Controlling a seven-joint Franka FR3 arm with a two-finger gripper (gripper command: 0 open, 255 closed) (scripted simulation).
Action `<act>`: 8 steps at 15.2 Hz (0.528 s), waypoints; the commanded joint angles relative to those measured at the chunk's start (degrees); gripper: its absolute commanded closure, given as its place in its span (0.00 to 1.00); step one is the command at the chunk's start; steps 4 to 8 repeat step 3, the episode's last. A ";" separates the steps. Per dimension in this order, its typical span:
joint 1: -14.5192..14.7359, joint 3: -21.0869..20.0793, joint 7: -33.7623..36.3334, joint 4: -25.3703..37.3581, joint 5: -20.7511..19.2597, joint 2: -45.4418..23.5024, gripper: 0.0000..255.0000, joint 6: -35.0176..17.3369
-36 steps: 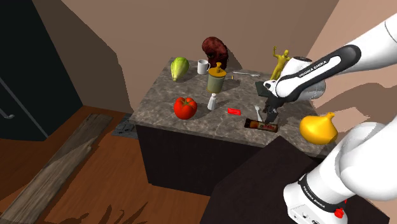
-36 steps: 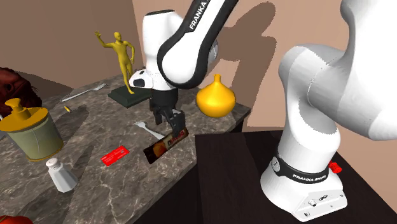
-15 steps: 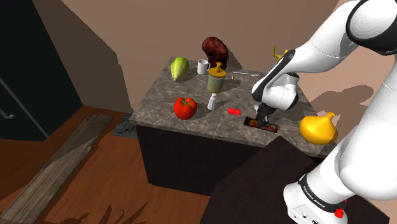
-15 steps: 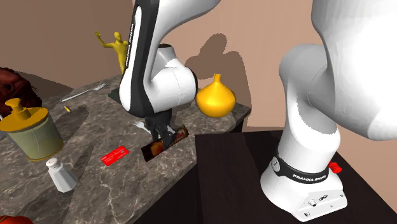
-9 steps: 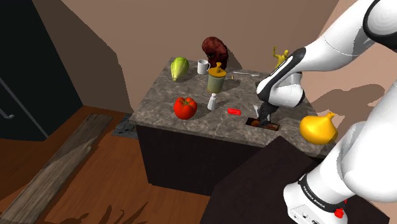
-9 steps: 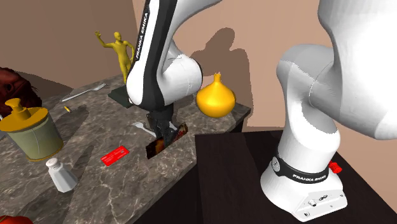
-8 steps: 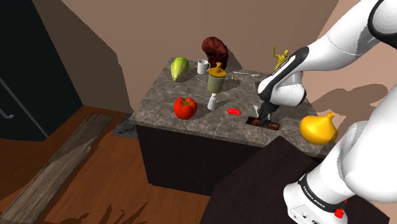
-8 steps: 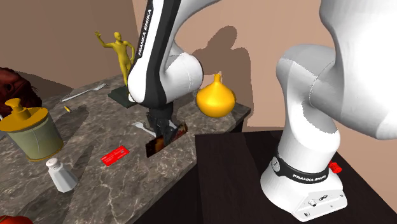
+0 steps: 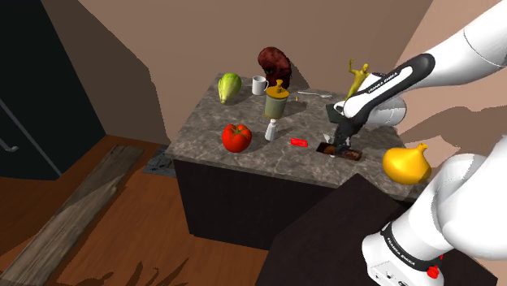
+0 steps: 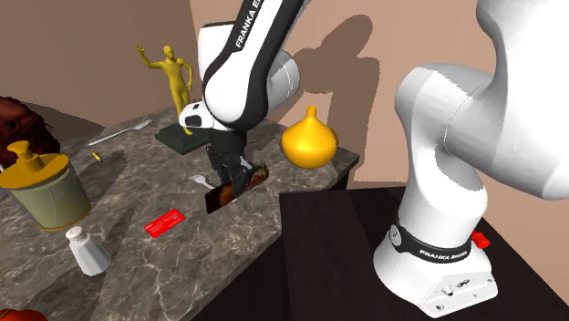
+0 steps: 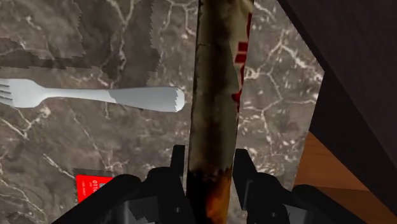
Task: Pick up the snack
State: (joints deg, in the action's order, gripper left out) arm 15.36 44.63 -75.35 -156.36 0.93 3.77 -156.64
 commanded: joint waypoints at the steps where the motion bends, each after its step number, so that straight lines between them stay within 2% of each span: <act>1: -1.18 -0.35 2.96 0.13 -4.24 2.41 1.00 1.93; 8: -1.42 -0.55 3.12 0.14 -4.46 2.57 1.00 2.09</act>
